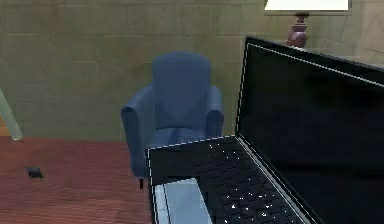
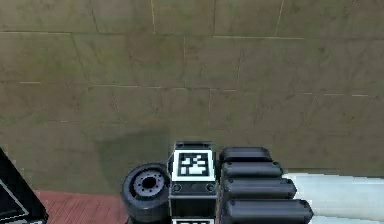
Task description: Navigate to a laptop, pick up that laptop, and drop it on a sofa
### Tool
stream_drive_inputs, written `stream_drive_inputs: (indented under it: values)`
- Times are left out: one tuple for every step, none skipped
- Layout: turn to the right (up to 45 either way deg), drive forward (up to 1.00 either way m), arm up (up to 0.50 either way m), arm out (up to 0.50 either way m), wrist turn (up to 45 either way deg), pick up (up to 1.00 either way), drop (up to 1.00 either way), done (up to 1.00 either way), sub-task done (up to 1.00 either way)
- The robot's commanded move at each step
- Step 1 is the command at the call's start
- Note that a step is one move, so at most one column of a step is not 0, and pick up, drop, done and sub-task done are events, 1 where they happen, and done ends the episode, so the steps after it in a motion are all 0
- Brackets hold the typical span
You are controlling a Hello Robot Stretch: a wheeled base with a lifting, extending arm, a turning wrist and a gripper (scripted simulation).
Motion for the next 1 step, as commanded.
stream_drive_inputs:
  values:
    - [-36.0,0.00,0.00,0.00,0.0,0.00,0.00,0.00,0.00]
